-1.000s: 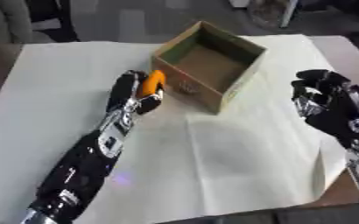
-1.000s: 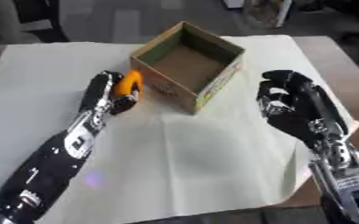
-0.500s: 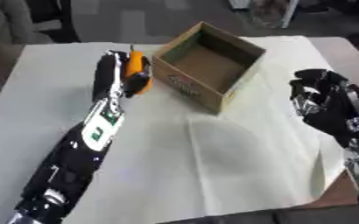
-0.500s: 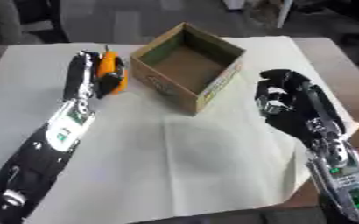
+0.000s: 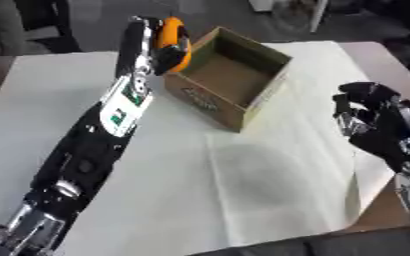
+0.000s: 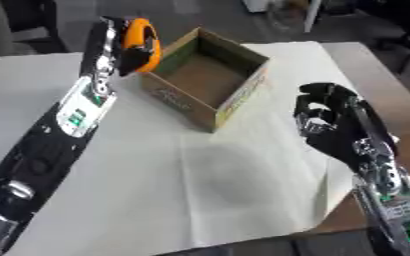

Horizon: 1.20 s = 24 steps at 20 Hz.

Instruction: Pick up objects on the table and place them in the box.

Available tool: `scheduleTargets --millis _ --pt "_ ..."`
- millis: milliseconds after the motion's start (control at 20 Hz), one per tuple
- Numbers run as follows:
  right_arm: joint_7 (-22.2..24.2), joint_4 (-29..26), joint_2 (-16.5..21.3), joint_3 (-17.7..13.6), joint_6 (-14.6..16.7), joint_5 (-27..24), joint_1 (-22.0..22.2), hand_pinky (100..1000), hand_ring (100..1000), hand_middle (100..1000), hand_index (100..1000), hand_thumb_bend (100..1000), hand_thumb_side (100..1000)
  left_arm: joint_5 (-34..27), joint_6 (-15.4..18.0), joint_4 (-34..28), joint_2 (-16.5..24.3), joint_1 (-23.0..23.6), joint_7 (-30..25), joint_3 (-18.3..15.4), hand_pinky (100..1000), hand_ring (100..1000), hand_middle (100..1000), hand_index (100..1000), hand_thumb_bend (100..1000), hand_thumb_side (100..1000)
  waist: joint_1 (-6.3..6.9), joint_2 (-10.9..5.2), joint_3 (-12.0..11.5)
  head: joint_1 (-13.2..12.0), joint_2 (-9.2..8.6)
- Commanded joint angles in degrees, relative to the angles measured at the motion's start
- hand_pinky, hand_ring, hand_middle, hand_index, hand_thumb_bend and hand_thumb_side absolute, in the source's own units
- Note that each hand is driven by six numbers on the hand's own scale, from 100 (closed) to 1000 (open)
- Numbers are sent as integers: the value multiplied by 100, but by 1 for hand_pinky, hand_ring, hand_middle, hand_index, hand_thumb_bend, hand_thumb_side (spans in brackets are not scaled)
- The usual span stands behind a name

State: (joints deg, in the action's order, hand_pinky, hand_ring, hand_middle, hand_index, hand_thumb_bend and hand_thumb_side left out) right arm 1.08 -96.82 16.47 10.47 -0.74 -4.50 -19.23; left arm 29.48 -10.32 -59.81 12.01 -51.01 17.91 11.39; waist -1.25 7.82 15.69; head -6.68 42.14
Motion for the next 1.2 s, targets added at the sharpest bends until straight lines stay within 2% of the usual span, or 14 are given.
scheduleTargets --millis 50,250,350,450,500,550,600,650,700,750,800,850,950,1200 --pt "100 -76 -38 61 11 -53 -162 620 761 527 711 100 100 334 224 429 59 -362 -79 -59 210 379 223 367 100 259 -15 -23 186 -112 -116" --pt "207 -91 -161 160 3 -68 -306 620 761 527 711 100 100 658 426 907 199 -630 -82 -218 234 398 241 386 100 213 -13 111 600 -279 -257" --pt "245 -92 -220 196 -3 -70 -354 620 761 527 711 100 100 816 463 1071 301 -733 -104 -276 279 435 275 420 100 172 1 185 796 -373 -321" --pt "269 -95 -251 217 -5 -67 -386 620 761 527 711 100 100 1037 448 1211 400 -816 -186 -314 346 480 320 467 100 147 12 247 949 -454 -365" --pt "277 -99 -255 223 -4 -64 -401 620 761 527 711 100 100 1150 429 1266 437 -843 -245 -333 430 543 385 533 121 127 13 273 1005 -485 -383" --pt "282 -106 -254 225 -2 -61 -415 620 761 527 711 100 100 1260 408 1315 466 -867 -320 -352 463 573 416 569 147 125 14 295 1050 -513 -397" --pt "283 -111 -253 224 -1 -59 -425 620 761 527 711 100 100 1352 395 1344 485 -881 -389 -367 575 705 537 696 337 100 15 309 1080 -536 -404" --pt "277 -116 -249 216 0 -58 -434 620 761 527 711 100 100 1460 396 1376 508 -889 -493 -365 631 779 614 753 417 100 15 324 1113 -564 -406" --pt "269 -120 -244 208 0 -57 -437 620 761 526 711 100 100 1561 413 1389 524 -895 -604 -369 669 821 671 791 517 171 16 335 1134 -586 -406" --pt "262 -120 -242 202 -3 -55 -436 620 761 526 711 100 100 1643 451 1380 530 -896 -686 -380 694 848 713 817 640 292 17 342 1145 -602 -398" --pt "257 -120 -240 199 -5 -53 -435 620 761 526 711 100 100 1700 486 1368 532 -892 -737 -397 694 848 713 817 640 292 17 345 1150 -610 -394" --pt "257 -120 -240 200 -5 -52 -433 620 761 526 711 100 100 1731 536 1340 529 -887 -755 -408 773 920 809 875 852 484 21 346 1149 -618 -389" --pt "258 -115 -238 198 -4 -50 -426 620 761 526 710 100 100 1689 723 1254 511 -850 -750 -413 850 974 877 923 894 596 32 336 1122 -621 -374" --pt "255 -89 -223 189 -2 -40 -400 620 761 526 710 100 100 1245 1126 744 559 -699 -613 -349 846 963 864 901 802 562 61 270 932 -568 -346"
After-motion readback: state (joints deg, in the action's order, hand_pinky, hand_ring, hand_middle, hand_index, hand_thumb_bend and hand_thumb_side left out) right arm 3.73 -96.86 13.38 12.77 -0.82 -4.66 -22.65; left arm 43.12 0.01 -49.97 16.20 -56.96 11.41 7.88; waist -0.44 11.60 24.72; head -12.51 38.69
